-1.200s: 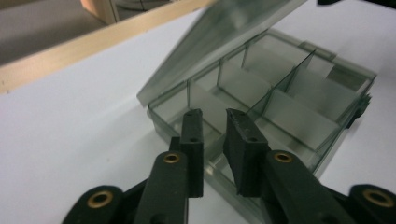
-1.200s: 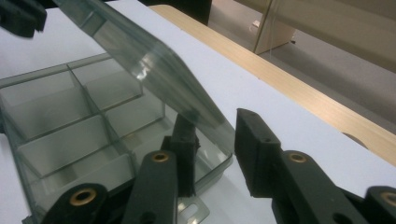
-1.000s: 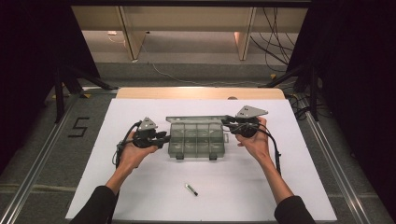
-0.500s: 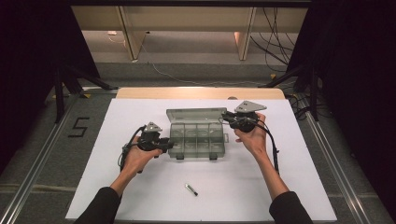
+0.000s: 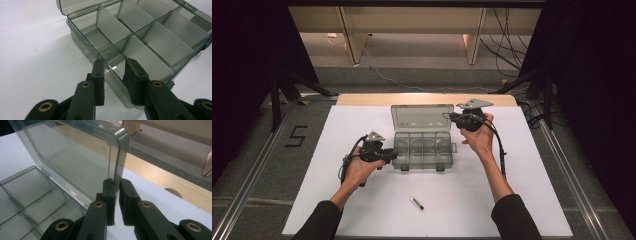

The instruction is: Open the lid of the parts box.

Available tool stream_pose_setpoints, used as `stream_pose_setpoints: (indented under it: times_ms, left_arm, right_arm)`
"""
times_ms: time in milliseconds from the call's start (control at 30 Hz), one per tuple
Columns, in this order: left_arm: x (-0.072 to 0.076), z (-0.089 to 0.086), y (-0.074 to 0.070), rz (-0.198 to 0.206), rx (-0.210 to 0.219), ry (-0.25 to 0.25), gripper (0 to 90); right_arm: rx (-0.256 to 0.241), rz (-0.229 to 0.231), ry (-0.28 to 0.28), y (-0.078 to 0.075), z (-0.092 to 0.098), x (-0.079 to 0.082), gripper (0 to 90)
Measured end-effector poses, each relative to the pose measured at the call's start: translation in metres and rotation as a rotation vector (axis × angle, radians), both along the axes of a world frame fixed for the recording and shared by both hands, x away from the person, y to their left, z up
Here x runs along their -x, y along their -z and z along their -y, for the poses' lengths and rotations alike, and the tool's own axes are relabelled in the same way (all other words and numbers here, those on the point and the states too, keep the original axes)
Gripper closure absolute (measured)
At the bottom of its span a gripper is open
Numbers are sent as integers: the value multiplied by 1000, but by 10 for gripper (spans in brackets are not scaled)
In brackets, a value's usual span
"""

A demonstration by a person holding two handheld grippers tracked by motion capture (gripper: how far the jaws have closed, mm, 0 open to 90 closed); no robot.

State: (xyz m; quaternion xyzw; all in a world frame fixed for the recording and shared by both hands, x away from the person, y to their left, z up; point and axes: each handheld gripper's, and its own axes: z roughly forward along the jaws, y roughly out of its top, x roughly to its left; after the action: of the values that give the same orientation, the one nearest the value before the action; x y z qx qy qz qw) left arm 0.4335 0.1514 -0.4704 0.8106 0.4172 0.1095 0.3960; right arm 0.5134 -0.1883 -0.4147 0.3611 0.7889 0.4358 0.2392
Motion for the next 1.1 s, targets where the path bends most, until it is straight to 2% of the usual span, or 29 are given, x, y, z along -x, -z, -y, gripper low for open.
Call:
stream_pose_setpoints:
  times_ms: [200, 333, 367, 467, 500, 600, 667, 700, 733, 800, 867, 900, 967, 1033, 1067, 1100]
  left_arm:
    - [0, 0, 0, -5, 6, -1, 698]
    - [0, 0, 0, -5, 9, -2, 698]
    - [0, 1, 1, -3, 28, -17, 698]
    - [0, 1, 1, 0, 31, -25, 698]
    - [0, 1, 1, 0, 31, -25, 698]
    - [1, 1, 1, 0, 31, -25, 698]
    - [0, 1, 1, 1, 33, -26, 698]
    - [0, 2, 2, 5, 37, -30, 698]
    - [1, 2, 2, 6, 38, -31, 698]
    - [1, 2, 2, 5, 39, -31, 698]
    - [1, 2, 2, 5, 41, -31, 698]
    - [1, 2, 2, 5, 38, -34, 698]
    - [1, 1, 2, 1, 42, -31, 700]
    - [1, 1, 2, 0, 47, -30, 700]
    - [0, -1, 1, -3, 24, -4, 702]
    - [1, 1, 1, 1, 41, -25, 706]
  right_arm:
    - [-10, -52, 26, -2, -2, -11, 839]
    - [-11, -59, 39, -2, -3, -16, 838]
    - [-11, -62, 42, -2, -3, -18, 838]
    - [-18, -66, 51, -2, -4, -19, 837]
    - [-20, -97, 62, -3, -5, -20, 836]
    - [-9, -91, 64, -3, -6, -23, 834]
    - [-2, -102, 73, -4, -7, -24, 833]
    - [3, -88, 67, -3, -7, -25, 832]
    - [-3, -102, 77, -3, -8, -25, 831]
    - [13, -101, 73, -3, -7, -26, 829]
    - [-9, -126, 94, -3, -10, -26, 827]
    - [1, -107, 89, -3, -9, -29, 826]
    - [9, -99, 87, -2, -9, -30, 824]
    - [9, -103, 91, -2, -9, -30, 823]
    - [1, -120, 101, -2, -10, -29, 822]
    - [6, -107, 102, -1, -11, -31, 818]
